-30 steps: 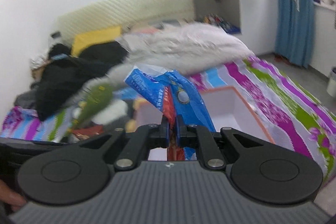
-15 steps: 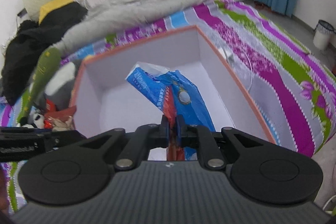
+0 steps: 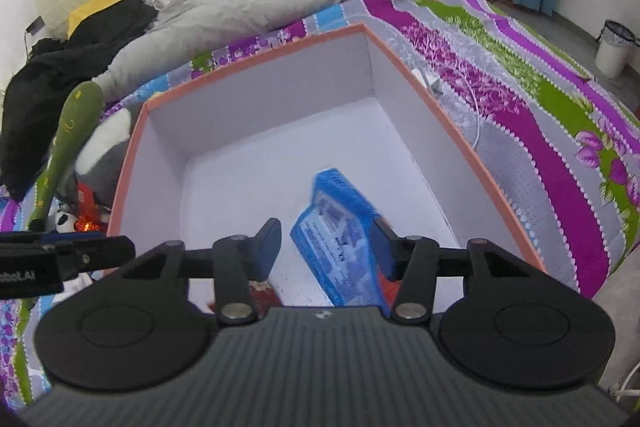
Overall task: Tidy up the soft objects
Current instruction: 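Open both grippers to drop the candy packet and blue bag into the box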
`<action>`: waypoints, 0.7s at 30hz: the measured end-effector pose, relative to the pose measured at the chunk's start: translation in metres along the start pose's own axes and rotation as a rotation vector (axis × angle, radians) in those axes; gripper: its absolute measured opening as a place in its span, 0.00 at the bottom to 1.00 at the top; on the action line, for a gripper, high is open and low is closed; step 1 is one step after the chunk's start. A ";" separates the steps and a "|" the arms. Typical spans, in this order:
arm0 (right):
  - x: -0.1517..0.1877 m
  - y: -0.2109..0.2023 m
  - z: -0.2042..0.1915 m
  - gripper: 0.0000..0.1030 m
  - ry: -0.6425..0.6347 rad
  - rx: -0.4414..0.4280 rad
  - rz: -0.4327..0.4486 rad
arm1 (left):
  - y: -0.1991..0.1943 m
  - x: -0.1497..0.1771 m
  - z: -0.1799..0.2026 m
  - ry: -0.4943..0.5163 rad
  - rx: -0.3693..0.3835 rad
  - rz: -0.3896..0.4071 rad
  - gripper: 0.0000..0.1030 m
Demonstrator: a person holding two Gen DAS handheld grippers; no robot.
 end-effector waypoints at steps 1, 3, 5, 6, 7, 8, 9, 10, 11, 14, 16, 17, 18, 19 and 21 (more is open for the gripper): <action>-0.001 -0.004 -0.002 0.50 -0.004 -0.003 0.011 | -0.004 -0.001 0.000 0.006 -0.003 0.013 0.46; -0.003 -0.013 -0.008 0.50 -0.019 -0.006 0.043 | -0.017 -0.003 -0.001 0.017 -0.005 0.047 0.46; -0.005 -0.026 -0.016 0.50 -0.042 -0.018 0.085 | -0.031 -0.004 -0.002 0.030 -0.012 0.085 0.46; -0.007 -0.033 -0.021 0.50 -0.053 -0.030 0.106 | -0.039 -0.005 -0.003 0.035 -0.015 0.106 0.46; -0.008 -0.040 -0.026 0.50 -0.062 -0.039 0.122 | -0.047 -0.006 -0.005 0.039 -0.016 0.126 0.46; -0.009 -0.046 -0.030 0.50 -0.069 -0.042 0.140 | -0.055 -0.006 -0.006 0.042 -0.014 0.146 0.46; -0.011 -0.054 -0.034 0.50 -0.077 -0.045 0.161 | -0.065 -0.006 -0.008 0.041 -0.012 0.165 0.46; -0.012 -0.061 -0.039 0.50 -0.083 -0.048 0.182 | -0.073 -0.006 -0.010 0.040 -0.009 0.182 0.46; -0.013 -0.067 -0.043 0.50 -0.089 -0.055 0.198 | -0.082 -0.006 -0.012 0.040 -0.007 0.201 0.46; -0.014 -0.086 -0.058 0.50 -0.114 -0.084 0.247 | -0.106 -0.002 -0.021 0.030 -0.006 0.246 0.46; -0.012 -0.096 -0.070 0.50 -0.139 -0.100 0.272 | -0.121 0.002 -0.027 0.016 0.001 0.268 0.46; -0.010 -0.101 -0.077 0.50 -0.150 -0.112 0.282 | -0.128 0.004 -0.030 0.007 0.008 0.273 0.46; -0.008 -0.105 -0.082 0.50 -0.158 -0.125 0.289 | -0.137 0.007 -0.033 0.002 0.020 0.286 0.46; -0.006 -0.109 -0.088 0.50 -0.166 -0.139 0.296 | -0.144 0.010 -0.035 -0.002 0.027 0.299 0.46; -0.002 -0.117 -0.099 0.50 -0.177 -0.163 0.309 | -0.156 0.016 -0.041 -0.014 0.028 0.313 0.46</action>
Point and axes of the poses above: each gripper's, at about its wrist camera, not at the fingertips, and y roughly the way its jaws point, z to its right, x to its underside, the point moved 6 cm from there along y, roughly the way its jaws point, and after that the axes turned 5 degrees about -x, right-handed, at the moved point
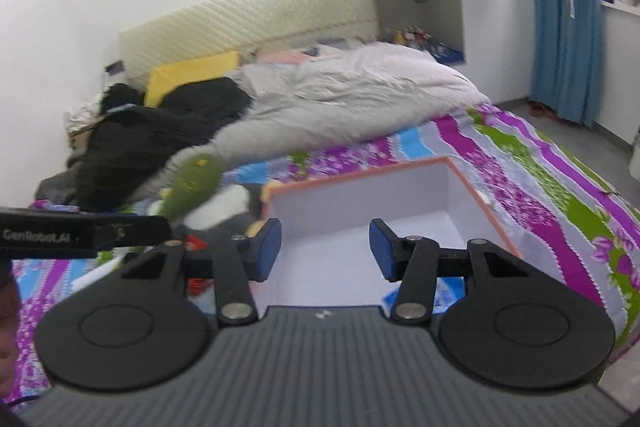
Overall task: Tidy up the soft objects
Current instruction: 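Open both grippers to drop the candy packet and blue bag into the box, then withdraw both tools from the box back toward the pile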
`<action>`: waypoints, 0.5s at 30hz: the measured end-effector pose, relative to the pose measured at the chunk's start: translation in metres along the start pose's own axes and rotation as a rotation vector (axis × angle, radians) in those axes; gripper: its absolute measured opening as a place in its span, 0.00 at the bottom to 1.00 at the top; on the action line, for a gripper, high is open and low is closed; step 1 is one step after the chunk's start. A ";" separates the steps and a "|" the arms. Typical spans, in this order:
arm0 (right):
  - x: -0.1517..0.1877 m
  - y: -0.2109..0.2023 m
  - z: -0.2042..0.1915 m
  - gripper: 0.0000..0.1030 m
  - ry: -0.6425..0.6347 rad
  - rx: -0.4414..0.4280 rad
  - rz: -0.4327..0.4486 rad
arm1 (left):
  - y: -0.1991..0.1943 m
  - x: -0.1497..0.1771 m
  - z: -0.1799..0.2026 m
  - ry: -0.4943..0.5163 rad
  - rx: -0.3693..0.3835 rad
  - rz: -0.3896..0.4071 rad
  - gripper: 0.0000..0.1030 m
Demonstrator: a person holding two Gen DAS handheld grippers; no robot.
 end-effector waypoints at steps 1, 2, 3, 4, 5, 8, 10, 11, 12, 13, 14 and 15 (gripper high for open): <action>0.000 -0.003 -0.006 0.50 -0.004 -0.010 0.006 | -0.006 0.001 -0.003 -0.004 -0.001 0.008 0.46; 0.000 -0.007 -0.012 0.50 -0.008 -0.023 0.013 | -0.013 0.004 -0.005 -0.007 -0.003 0.015 0.46; 0.000 -0.010 -0.017 0.50 -0.014 -0.038 0.021 | -0.019 0.006 -0.008 -0.009 -0.005 0.025 0.46; 0.000 -0.014 -0.023 0.50 -0.021 -0.050 0.030 | -0.024 0.009 -0.010 -0.008 -0.008 0.032 0.46; 0.001 -0.017 -0.027 0.50 -0.027 -0.056 0.039 | -0.028 0.012 -0.014 -0.009 -0.011 0.037 0.48; 0.013 -0.020 -0.034 0.50 -0.030 -0.029 0.039 | -0.038 0.025 -0.026 -0.028 -0.019 0.046 0.50; 0.024 -0.019 -0.038 0.50 -0.019 -0.034 0.023 | -0.043 0.035 -0.033 -0.031 -0.040 0.047 0.50; 0.029 -0.019 -0.040 0.50 -0.013 -0.036 0.017 | -0.046 0.039 -0.037 -0.032 -0.050 0.047 0.50; 0.035 -0.019 -0.043 0.50 -0.012 -0.036 0.009 | -0.049 0.044 -0.041 -0.034 -0.059 0.046 0.50; 0.041 -0.019 -0.047 0.50 -0.019 -0.034 0.001 | -0.052 0.049 -0.045 -0.038 -0.064 0.046 0.50; 0.045 -0.019 -0.051 0.50 -0.029 -0.031 -0.004 | -0.057 0.054 -0.049 -0.041 -0.068 0.048 0.51; 0.049 -0.020 -0.056 0.50 -0.038 -0.030 -0.005 | -0.061 0.058 -0.052 -0.043 -0.071 0.051 0.52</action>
Point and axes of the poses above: each gripper's, at about its wrist camera, not at the fingertips, and y roughly the way its jaws point, z to its right, x to its underside, the point moved 6 cm from there along y, roughly the way its jaws point, and after that the axes turned 5 degrees about -x, right-handed, at the moved point
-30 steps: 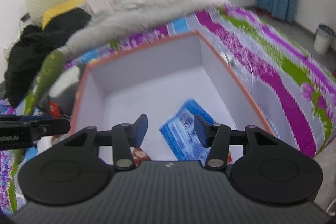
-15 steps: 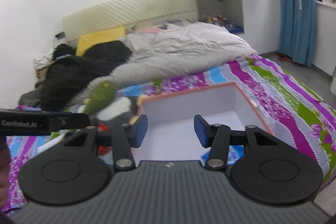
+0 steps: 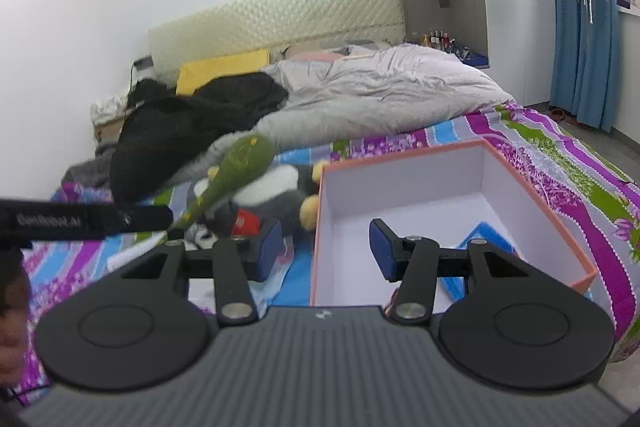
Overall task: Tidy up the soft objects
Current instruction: 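Withdraw both tools from the box back toward the pile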
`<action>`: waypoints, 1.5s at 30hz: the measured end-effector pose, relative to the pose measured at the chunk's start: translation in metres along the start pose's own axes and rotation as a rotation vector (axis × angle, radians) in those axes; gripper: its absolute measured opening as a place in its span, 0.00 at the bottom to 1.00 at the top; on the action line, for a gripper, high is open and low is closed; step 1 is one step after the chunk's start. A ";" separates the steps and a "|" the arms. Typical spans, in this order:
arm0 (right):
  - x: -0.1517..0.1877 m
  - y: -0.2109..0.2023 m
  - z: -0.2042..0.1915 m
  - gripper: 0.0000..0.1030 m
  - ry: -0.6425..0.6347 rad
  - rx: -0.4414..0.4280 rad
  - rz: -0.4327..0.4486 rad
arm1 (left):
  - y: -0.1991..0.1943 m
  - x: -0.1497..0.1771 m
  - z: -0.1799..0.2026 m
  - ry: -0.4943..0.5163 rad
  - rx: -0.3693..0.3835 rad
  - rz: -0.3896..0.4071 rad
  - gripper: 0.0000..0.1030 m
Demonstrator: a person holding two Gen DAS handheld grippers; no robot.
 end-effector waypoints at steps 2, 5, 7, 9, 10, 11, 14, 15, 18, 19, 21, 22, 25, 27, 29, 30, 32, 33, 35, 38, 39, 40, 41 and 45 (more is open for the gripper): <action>0.008 -0.003 -0.010 0.50 -0.009 -0.013 -0.005 | -0.008 0.008 -0.008 -0.002 -0.010 0.003 0.53; 0.019 -0.004 -0.025 0.50 -0.019 -0.049 -0.021 | -0.018 0.018 -0.018 -0.010 -0.018 0.017 0.54; 0.026 -0.004 -0.035 0.50 -0.037 -0.067 -0.027 | -0.021 0.026 -0.026 -0.019 -0.028 0.018 0.54; 0.033 -0.005 -0.045 0.50 -0.058 -0.080 -0.032 | -0.022 0.035 -0.035 -0.038 -0.058 0.004 0.54; 0.037 -0.005 -0.050 0.50 -0.065 -0.086 -0.039 | -0.023 0.040 -0.040 -0.050 -0.067 0.002 0.54; 0.040 -0.005 -0.054 0.50 -0.069 -0.092 -0.045 | -0.025 0.044 -0.044 -0.061 -0.072 -0.004 0.54; 0.051 -0.004 -0.065 0.50 -0.073 -0.113 -0.057 | -0.029 0.057 -0.054 -0.075 -0.091 -0.008 0.54; 0.054 -0.004 -0.069 0.50 -0.074 -0.118 -0.062 | -0.031 0.062 -0.058 -0.078 -0.102 -0.010 0.54; 0.064 -0.001 -0.077 0.50 -0.079 -0.119 -0.079 | -0.031 0.073 -0.068 -0.096 -0.128 -0.023 0.54; 0.067 -0.001 -0.078 0.50 -0.078 -0.122 -0.087 | -0.031 0.078 -0.072 -0.103 -0.134 -0.029 0.54; 0.072 0.000 -0.082 0.50 -0.071 -0.128 -0.100 | -0.030 0.085 -0.078 -0.115 -0.151 -0.043 0.54; 0.075 0.000 -0.084 0.50 -0.070 -0.129 -0.105 | -0.030 0.090 -0.080 -0.121 -0.160 -0.048 0.54; 0.083 0.002 -0.086 0.50 -0.071 -0.132 -0.125 | -0.032 0.101 -0.087 -0.140 -0.179 -0.059 0.54; 0.087 0.005 -0.087 0.50 -0.071 -0.137 -0.140 | -0.033 0.106 -0.091 -0.160 -0.189 -0.066 0.54; 0.089 0.009 -0.090 0.50 -0.079 -0.144 -0.149 | -0.032 0.110 -0.095 -0.172 -0.199 -0.068 0.54; 0.090 0.011 -0.091 0.50 -0.086 -0.145 -0.153 | -0.031 0.112 -0.098 -0.178 -0.207 -0.069 0.54; 0.092 0.017 -0.092 0.50 -0.097 -0.143 -0.161 | -0.027 0.113 -0.102 -0.185 -0.217 -0.071 0.54; 0.092 0.020 -0.093 0.50 -0.100 -0.141 -0.165 | -0.024 0.113 -0.103 -0.188 -0.221 -0.073 0.54; 0.092 0.026 -0.094 0.50 -0.099 -0.141 -0.173 | -0.018 0.115 -0.108 -0.201 -0.225 -0.083 0.54; 0.091 0.035 -0.097 0.50 -0.103 -0.145 -0.176 | -0.008 0.117 -0.113 -0.203 -0.220 -0.097 0.54; 0.091 0.039 -0.098 0.50 -0.102 -0.143 -0.178 | -0.004 0.118 -0.114 -0.193 -0.214 -0.101 0.54; 0.090 0.042 -0.098 0.50 -0.101 -0.141 -0.179 | -0.001 0.118 -0.114 -0.185 -0.210 -0.098 0.54; 0.090 0.046 -0.099 0.50 -0.101 -0.138 -0.179 | 0.003 0.118 -0.115 -0.178 -0.213 -0.096 0.54; 0.086 0.061 -0.098 0.50 -0.083 -0.127 -0.187 | 0.018 0.120 -0.124 -0.191 -0.227 -0.102 0.54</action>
Point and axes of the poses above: each gripper's, at about its wrist camera, not at the fingertips, and y roughly the way its jaws point, z to its right, x to its underside, the point moved 6 cm from there along y, roughly the way its jaws point, and after that the axes turned 5 degrees about -x, right-handed, at the moved point
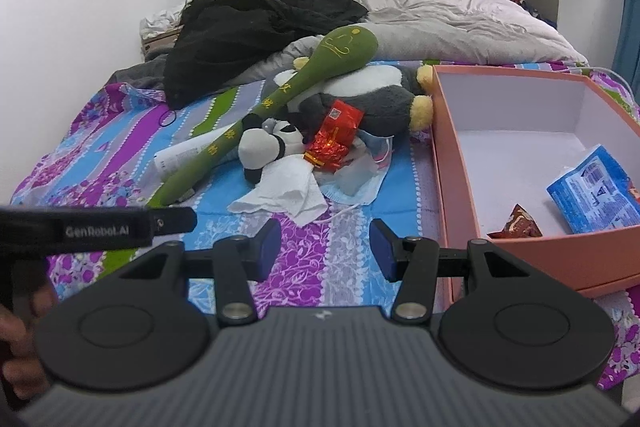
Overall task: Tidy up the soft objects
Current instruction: 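Withdraw both tools from the box back toward the pile, then grasp the white tissue with the left gripper while the right gripper grasps the clear plastic wrapper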
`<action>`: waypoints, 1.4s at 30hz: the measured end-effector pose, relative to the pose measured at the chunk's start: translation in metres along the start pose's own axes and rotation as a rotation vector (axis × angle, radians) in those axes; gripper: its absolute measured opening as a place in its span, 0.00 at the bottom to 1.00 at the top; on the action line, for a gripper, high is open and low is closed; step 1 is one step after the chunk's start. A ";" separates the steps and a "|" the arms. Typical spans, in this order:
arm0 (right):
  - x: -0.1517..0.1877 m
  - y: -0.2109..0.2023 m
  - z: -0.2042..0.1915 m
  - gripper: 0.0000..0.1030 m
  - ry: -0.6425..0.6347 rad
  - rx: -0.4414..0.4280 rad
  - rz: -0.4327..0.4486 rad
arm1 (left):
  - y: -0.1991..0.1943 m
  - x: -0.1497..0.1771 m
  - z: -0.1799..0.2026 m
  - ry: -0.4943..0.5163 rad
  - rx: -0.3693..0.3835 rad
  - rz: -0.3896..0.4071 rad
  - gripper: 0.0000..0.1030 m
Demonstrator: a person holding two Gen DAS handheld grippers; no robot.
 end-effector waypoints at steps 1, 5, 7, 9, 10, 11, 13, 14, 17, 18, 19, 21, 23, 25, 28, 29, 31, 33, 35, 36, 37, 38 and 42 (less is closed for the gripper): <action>-0.002 0.004 0.001 0.50 0.001 0.001 0.002 | 0.004 0.000 -0.001 -0.009 0.003 -0.002 0.54; -0.012 0.024 0.004 0.50 -0.001 0.010 0.003 | 0.024 -0.003 -0.006 -0.017 0.002 -0.005 0.62; -0.017 0.036 0.007 0.50 0.021 0.009 -0.011 | 0.037 -0.006 -0.010 -0.025 0.002 -0.012 0.62; -0.021 0.051 0.011 0.50 0.051 -0.002 -0.030 | 0.052 -0.010 -0.012 -0.040 0.010 -0.028 0.62; -0.023 0.059 0.013 0.50 0.062 -0.005 -0.041 | 0.059 -0.012 -0.014 -0.045 0.015 -0.031 0.63; -0.025 0.069 0.016 0.50 0.073 -0.003 -0.053 | 0.066 -0.015 -0.014 -0.050 0.020 -0.036 0.67; -0.028 0.087 0.022 0.50 0.088 0.000 -0.074 | 0.085 -0.021 -0.016 -0.054 0.023 -0.041 0.72; -0.030 0.098 0.025 0.50 0.095 0.005 -0.089 | 0.093 -0.023 -0.016 -0.053 0.022 -0.042 0.73; -0.038 0.130 0.035 0.50 0.123 0.006 -0.128 | 0.126 -0.032 -0.017 -0.052 0.034 -0.068 0.73; -0.040 0.140 0.037 0.50 0.130 0.007 -0.142 | 0.139 -0.035 -0.018 -0.051 0.040 -0.083 0.73; -0.042 0.151 0.041 0.49 0.140 0.009 -0.161 | 0.150 -0.038 -0.019 -0.050 0.041 -0.094 0.73; -0.046 0.170 0.047 0.49 0.159 0.012 -0.194 | 0.170 -0.044 -0.021 -0.060 0.046 -0.116 0.73; -0.046 0.187 0.053 0.49 0.178 0.016 -0.233 | 0.185 -0.049 -0.022 -0.074 0.066 -0.137 0.73; -0.047 0.202 0.056 0.48 0.196 0.014 -0.265 | 0.196 -0.050 -0.023 -0.079 0.073 -0.161 0.73; -0.047 0.218 0.062 0.47 0.233 0.011 -0.314 | 0.209 -0.050 -0.024 -0.097 0.082 -0.209 0.73; -0.047 0.222 0.063 0.47 0.252 0.006 -0.329 | 0.212 -0.051 -0.024 -0.100 0.083 -0.214 0.73; -0.048 0.230 0.064 0.47 0.268 0.003 -0.347 | 0.216 -0.052 -0.023 -0.096 0.082 -0.216 0.73; -0.048 0.236 0.065 0.47 0.286 -0.007 -0.360 | 0.219 -0.054 -0.021 -0.081 0.078 -0.232 0.72; -0.049 0.241 0.066 0.47 0.305 -0.005 -0.371 | 0.219 -0.057 -0.021 -0.088 0.082 -0.246 0.72; -0.050 0.242 0.065 0.47 0.304 -0.002 -0.365 | 0.220 -0.058 -0.022 -0.102 0.089 -0.251 0.71; -0.051 0.245 0.066 0.47 0.300 -0.002 -0.362 | 0.222 -0.058 -0.023 -0.114 0.088 -0.257 0.70; -0.051 0.247 0.066 0.45 0.301 -0.002 -0.369 | 0.224 -0.058 -0.023 -0.121 0.083 -0.263 0.68; -0.046 0.253 0.067 0.35 0.315 0.007 -0.368 | 0.224 -0.056 -0.021 -0.120 0.089 -0.249 0.49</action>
Point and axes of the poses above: each gripper's, at about its wrist camera, not at the fingertips, and y roughly the way its jaws point, z to its right, x to its underside, the point moved 6 cm from there along y, roughly the way its jaws point, and after that the axes turned 5 degrees about -x, right-handed, at the moved point
